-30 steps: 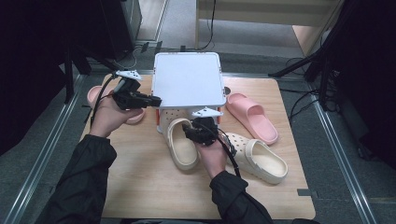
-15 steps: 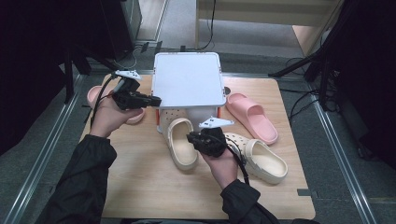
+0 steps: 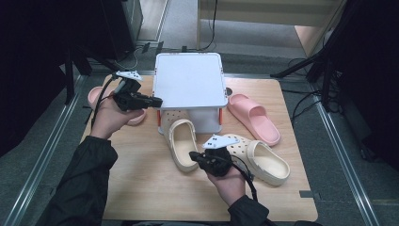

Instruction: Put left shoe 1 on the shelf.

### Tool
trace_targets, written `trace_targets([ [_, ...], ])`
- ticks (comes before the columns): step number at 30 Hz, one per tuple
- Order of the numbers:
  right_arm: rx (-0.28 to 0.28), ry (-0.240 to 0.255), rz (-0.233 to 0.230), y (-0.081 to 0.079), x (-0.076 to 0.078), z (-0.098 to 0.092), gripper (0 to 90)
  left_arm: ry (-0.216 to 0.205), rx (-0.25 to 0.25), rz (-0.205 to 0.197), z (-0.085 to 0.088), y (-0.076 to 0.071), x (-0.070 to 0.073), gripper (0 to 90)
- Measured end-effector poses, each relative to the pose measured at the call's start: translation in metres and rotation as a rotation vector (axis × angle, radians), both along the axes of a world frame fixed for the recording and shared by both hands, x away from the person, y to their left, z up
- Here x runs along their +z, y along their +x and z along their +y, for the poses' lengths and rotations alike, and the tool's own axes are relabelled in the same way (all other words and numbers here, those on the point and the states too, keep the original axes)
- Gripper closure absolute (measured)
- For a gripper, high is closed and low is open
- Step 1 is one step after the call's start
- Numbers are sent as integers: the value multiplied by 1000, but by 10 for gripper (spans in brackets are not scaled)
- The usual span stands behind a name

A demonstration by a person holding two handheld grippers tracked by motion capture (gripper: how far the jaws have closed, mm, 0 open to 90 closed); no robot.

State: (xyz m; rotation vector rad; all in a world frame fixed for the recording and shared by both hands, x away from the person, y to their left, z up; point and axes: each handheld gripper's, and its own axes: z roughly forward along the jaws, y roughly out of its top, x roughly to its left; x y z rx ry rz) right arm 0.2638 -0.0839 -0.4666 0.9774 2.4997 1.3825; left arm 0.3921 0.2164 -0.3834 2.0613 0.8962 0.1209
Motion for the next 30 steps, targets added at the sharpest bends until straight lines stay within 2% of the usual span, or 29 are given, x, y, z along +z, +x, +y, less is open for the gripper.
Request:
trace_targets([
  [3,7,-15,7,-8,-7,-3,900,-3,2,0,0,0,0,819],
  [8,16,-8,41,-19,-21,-8,900,1,3,-4,0,0,0,823],
  [12,20,-34,51,-26,-33,-6,900,5,5,-9,-1,-1,0,834],
  [14,29,-74,40,-27,-39,-4,900,5,5,-10,-1,-1,0,834],
  [20,29,-124,41,-20,-49,2,900,-2,2,-9,0,-1,0,834],
  [27,30,-134,28,-13,-48,9,900,-1,0,-8,0,0,0,834],
  [30,30,-121,23,-11,-44,11,900,-1,0,-9,0,0,0,834],
])
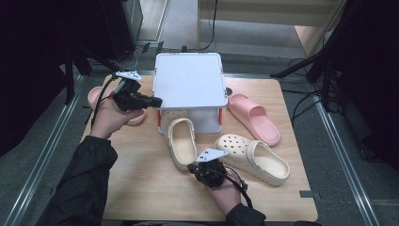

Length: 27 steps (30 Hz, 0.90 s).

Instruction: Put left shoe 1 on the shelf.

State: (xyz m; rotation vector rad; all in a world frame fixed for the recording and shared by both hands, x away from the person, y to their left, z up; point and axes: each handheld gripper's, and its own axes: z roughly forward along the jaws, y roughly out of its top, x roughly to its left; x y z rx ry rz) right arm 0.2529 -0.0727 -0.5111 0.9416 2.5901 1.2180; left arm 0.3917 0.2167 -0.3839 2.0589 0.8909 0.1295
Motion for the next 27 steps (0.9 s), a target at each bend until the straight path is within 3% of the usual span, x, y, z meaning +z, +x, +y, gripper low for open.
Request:
trace_targets([
  [5,1,23,-19,7,8,7,900,0,0,2,0,0,0,834],
  [12,7,26,-10,20,9,23,900,-7,-1,7,1,1,0,833],
  [21,-5,29,14,45,9,42,900,-9,-1,9,1,1,0,832],
  [23,5,51,21,52,10,45,900,-11,-2,9,1,1,-1,832],
  [26,-22,44,4,63,12,51,900,-12,0,7,1,1,-1,832],
  [27,-11,60,21,66,13,51,900,-15,0,10,2,1,-1,832],
])
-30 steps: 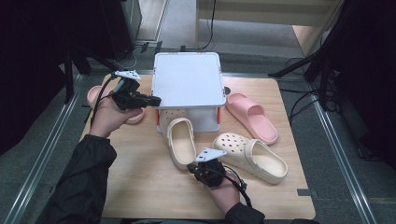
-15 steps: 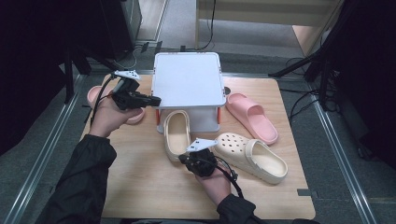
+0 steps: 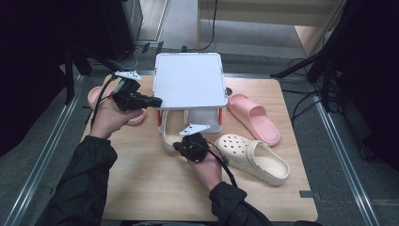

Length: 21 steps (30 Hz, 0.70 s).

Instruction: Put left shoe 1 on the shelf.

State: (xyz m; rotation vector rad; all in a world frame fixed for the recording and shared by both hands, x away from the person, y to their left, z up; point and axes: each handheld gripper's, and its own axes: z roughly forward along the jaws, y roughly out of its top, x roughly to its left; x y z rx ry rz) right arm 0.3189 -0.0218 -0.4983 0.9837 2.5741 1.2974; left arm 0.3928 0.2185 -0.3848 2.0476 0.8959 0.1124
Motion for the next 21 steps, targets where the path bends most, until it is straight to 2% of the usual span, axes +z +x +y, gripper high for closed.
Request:
trace_targets([
  [1,-3,8,6,3,1,1,900,-2,-1,0,0,0,0,832],
  [3,-6,-27,-31,5,2,5,900,-4,-3,1,1,0,0,832],
  [5,-9,-42,-40,9,2,8,900,-4,-2,1,1,0,0,832],
  [7,-2,-24,-24,13,2,8,900,-5,-4,1,1,0,-1,832],
  [11,-17,-50,-64,18,2,12,900,-5,-4,2,1,1,-1,832],
  [14,-17,-43,-49,26,3,14,900,-5,-4,-1,1,0,-1,832],
  [16,-19,-68,-81,28,3,16,900,-5,-4,-1,1,0,-1,832],
  [21,-44,-72,-82,42,2,20,900,0,-1,-3,0,0,0,829],
])
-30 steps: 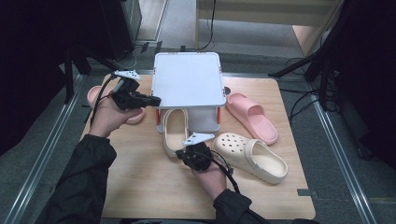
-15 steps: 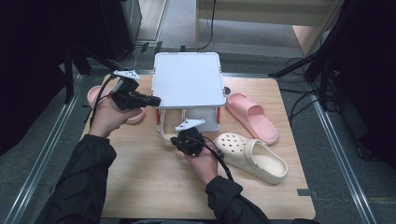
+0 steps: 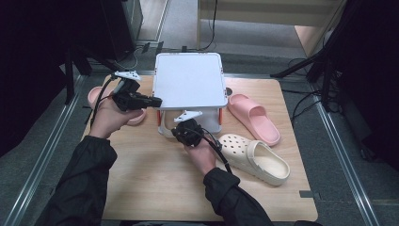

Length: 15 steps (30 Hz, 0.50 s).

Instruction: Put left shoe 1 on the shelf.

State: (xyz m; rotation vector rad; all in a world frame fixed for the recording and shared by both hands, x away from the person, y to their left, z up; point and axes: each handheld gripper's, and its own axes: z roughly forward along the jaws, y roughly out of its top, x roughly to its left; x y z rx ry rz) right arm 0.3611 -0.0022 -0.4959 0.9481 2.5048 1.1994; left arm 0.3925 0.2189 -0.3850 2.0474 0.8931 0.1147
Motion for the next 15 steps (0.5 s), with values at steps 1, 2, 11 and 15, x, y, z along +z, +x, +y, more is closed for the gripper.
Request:
trace_targets([
  [1,-1,3,1,3,0,0,900,2,0,0,0,0,0,829],
  [2,-7,6,7,5,0,1,900,2,0,0,0,0,0,828],
  [11,10,52,42,-1,9,-8,900,-4,8,1,-1,0,0,793],
  [15,40,79,46,-10,19,-18,869,-3,16,8,-5,-1,1,752],
])
